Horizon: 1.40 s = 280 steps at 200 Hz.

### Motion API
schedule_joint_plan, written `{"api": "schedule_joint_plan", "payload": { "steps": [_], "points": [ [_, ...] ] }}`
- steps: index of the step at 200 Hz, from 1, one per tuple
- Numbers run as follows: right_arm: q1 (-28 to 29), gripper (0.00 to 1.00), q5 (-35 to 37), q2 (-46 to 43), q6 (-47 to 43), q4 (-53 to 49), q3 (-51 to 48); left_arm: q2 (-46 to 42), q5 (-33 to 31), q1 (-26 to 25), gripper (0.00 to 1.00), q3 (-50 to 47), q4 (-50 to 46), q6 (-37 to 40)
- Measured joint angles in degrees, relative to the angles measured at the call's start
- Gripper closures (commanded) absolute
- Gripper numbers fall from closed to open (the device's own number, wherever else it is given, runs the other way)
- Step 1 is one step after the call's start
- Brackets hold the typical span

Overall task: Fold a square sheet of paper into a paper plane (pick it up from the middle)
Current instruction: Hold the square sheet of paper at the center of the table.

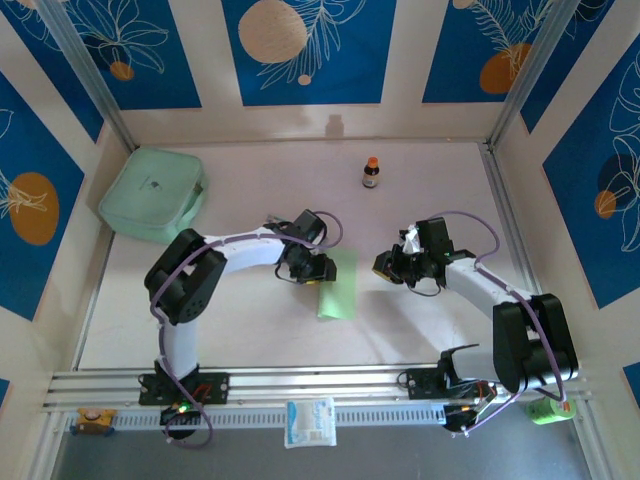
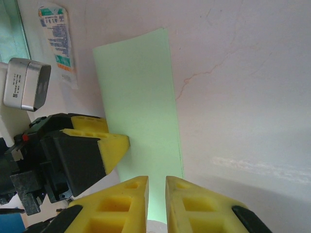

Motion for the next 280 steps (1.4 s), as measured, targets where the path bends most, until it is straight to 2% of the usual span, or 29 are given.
{"api": "schedule_joint_plan", "payload": {
  "steps": [280],
  "points": [
    [0.9, 0.83, -0.5, 1.9, 0.0, 1.1, 0.0, 0.5, -1.7, -0.6, 0.53, 1.0, -1.4, 0.2]
  ]
}}
